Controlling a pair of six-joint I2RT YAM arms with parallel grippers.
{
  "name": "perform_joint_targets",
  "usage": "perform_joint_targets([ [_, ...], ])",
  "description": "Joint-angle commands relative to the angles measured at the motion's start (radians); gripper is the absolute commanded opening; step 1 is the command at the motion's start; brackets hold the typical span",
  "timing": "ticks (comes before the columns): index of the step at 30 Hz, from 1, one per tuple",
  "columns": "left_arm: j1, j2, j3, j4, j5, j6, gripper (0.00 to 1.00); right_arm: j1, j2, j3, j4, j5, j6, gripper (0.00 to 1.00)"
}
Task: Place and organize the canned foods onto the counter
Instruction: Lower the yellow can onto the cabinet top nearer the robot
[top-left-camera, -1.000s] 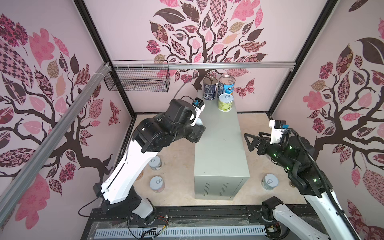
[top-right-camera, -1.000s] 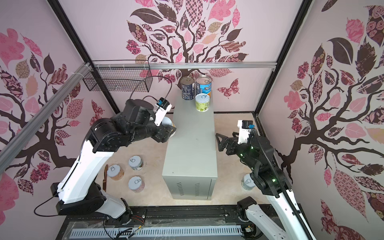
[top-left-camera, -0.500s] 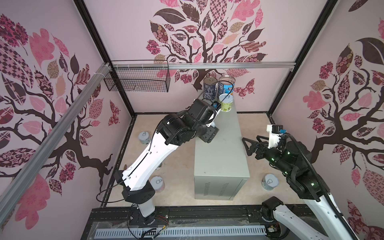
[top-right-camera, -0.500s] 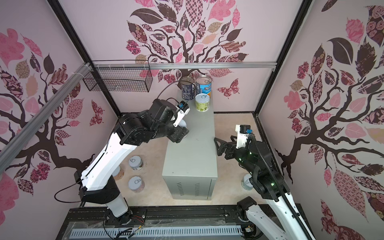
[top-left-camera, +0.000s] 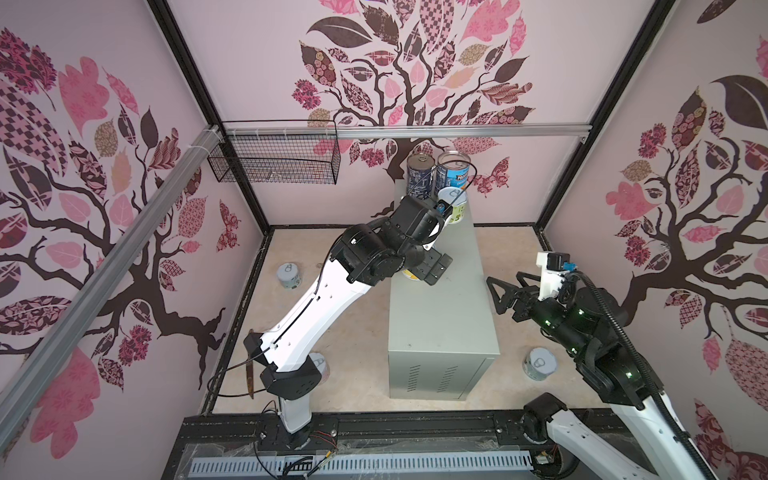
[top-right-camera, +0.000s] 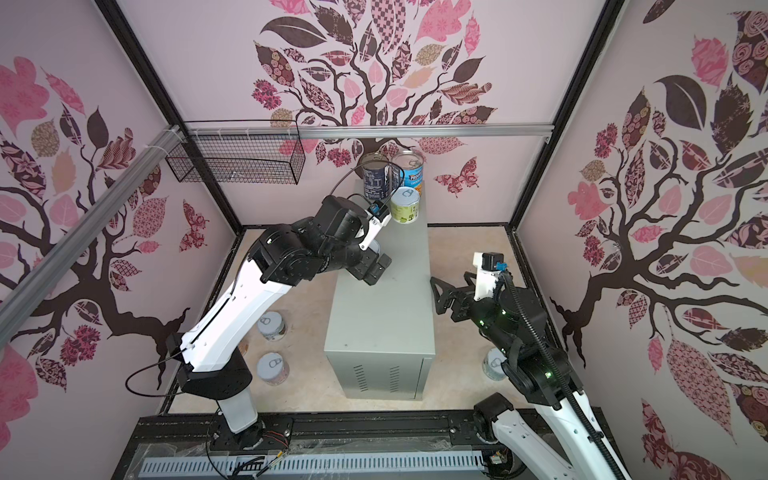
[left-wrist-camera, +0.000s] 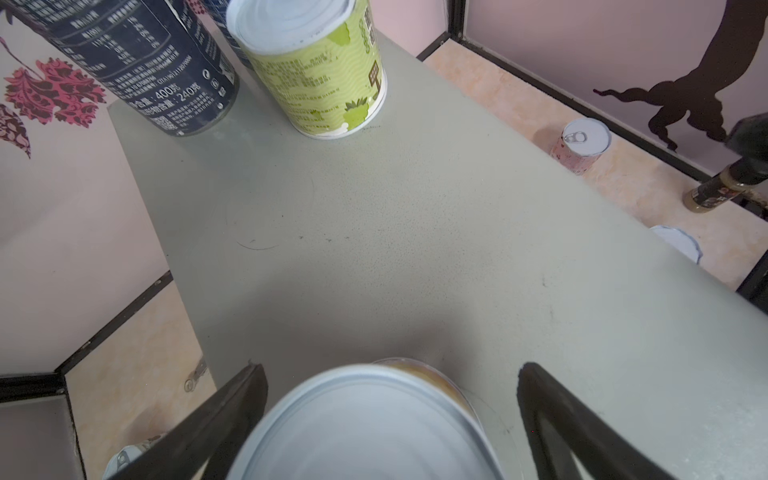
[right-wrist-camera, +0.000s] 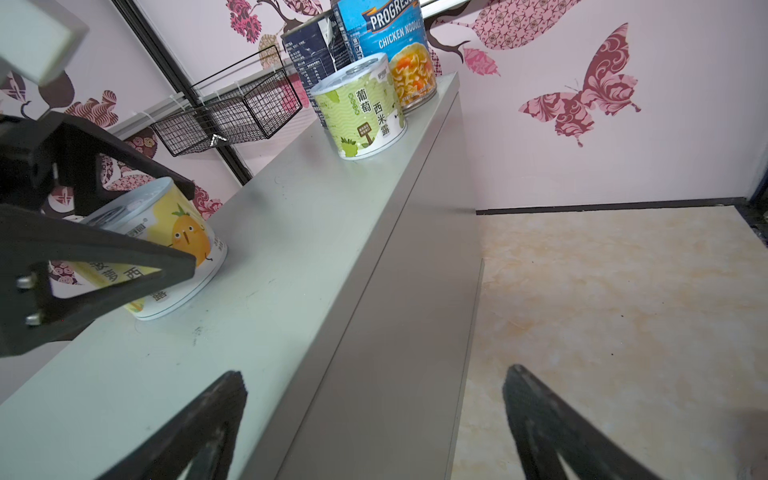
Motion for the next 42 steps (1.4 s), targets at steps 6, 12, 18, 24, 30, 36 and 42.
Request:
perform_joint_targets([
  [6,-0.005,-0.185,-0.083,0.185,0.006,-0.007,0.98,0.006,-0.012,0.012,-0.006,0.014,-0.012,1.0],
  [12,-0.005,-0.394,-0.33,0.382,0.086,-0.041,0.98,0.007,-0.009,0.026,-0.02,0.012,-0.008,1.0],
  [18,0.0,-0.559,-0.632,0.542,0.127,-0.053,0.98,0.007,-0.006,0.027,-0.035,0.006,-0.003,1.0],
  [24,0.067,-0.627,-0.831,0.678,0.231,-0.108,0.98,0.007,0.0,0.021,-0.035,-0.005,0.002,1.0],
  [30,0.081,-0.604,-0.888,0.726,0.213,-0.115,0.98,0.006,-0.003,0.016,-0.038,-0.006,-0.001,1.0],
  [36,0.082,-0.568,-0.918,0.782,0.219,-0.119,0.98,0.006,-0.004,0.01,-0.04,-0.003,-0.009,1.0],
  [42,0.084,-0.527,-0.916,0.796,0.241,-0.119,0.95,0.007,-0.004,0.007,-0.04,0.0,-0.016,1.0],
])
